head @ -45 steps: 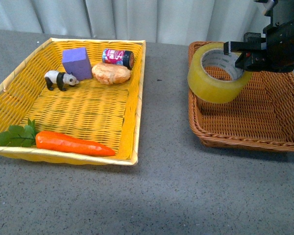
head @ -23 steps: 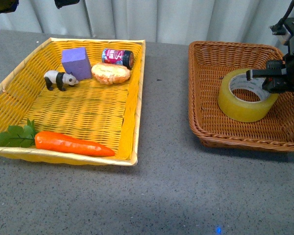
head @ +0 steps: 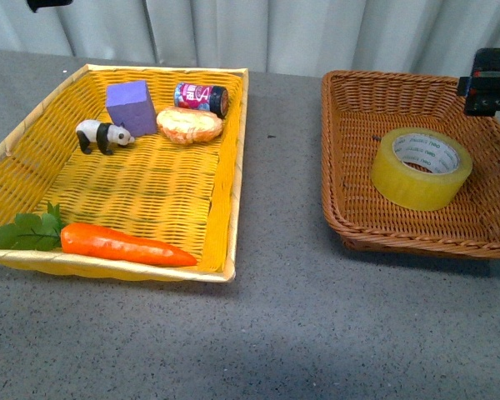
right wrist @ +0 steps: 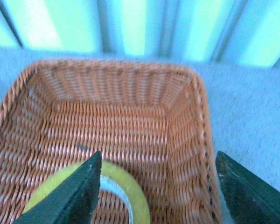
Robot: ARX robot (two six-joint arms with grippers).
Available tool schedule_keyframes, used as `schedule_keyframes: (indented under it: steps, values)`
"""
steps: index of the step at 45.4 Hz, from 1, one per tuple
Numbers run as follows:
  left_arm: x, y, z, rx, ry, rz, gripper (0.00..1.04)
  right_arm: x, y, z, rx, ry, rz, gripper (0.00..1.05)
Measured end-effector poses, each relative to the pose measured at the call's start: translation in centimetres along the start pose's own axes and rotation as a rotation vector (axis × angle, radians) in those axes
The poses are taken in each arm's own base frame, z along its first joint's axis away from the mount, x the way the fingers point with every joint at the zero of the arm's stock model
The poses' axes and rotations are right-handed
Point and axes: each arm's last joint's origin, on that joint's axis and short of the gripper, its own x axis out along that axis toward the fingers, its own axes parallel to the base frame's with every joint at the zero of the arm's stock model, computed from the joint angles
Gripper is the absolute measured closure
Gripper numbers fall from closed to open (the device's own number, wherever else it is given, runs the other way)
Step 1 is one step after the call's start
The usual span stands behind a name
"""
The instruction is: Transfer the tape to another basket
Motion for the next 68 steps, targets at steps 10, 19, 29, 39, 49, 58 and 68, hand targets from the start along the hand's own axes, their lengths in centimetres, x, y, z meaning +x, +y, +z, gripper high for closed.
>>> schedule_keyframes:
  steps: [10,19,29,39,49,58,68]
  values:
    - [-4.9,1.1,-0.6,0.050,-0.032,-0.008,0.73,-6.9,0.0,-0.4,0.001,-0.384,-0.003,0.74]
    - [-8.6,2.3,-1.3,0.060,-0.028,-0.018,1.01,-11.7,0.0,-1.7,0.001,-0.377,0.000,1.03]
    - [-11.9,2.9,-2.8,0.063,-0.019,-0.005,1.01,-16.0,0.0,-2.7,0.001,-0.377,-0.002,1.04]
    - [-14.0,2.9,-2.7,0.063,-0.026,-0.005,1.01,-19.1,0.0,-2.6,0.001,-0.379,-0.002,1.04]
    - [-15.5,2.9,-2.8,0.063,-0.024,-0.005,1.01,-20.9,0.0,-3.5,0.001,-0.372,-0.002,1.04]
    - [-16.7,2.9,-2.7,0.063,-0.028,-0.005,1.01,-22.4,0.0,-3.9,0.001,-0.378,-0.002,1.04]
    - [-17.7,2.9,-2.2,0.063,-0.045,-0.006,1.01,-23.6,0.0,-4.4,0.002,-0.378,-0.001,1.04]
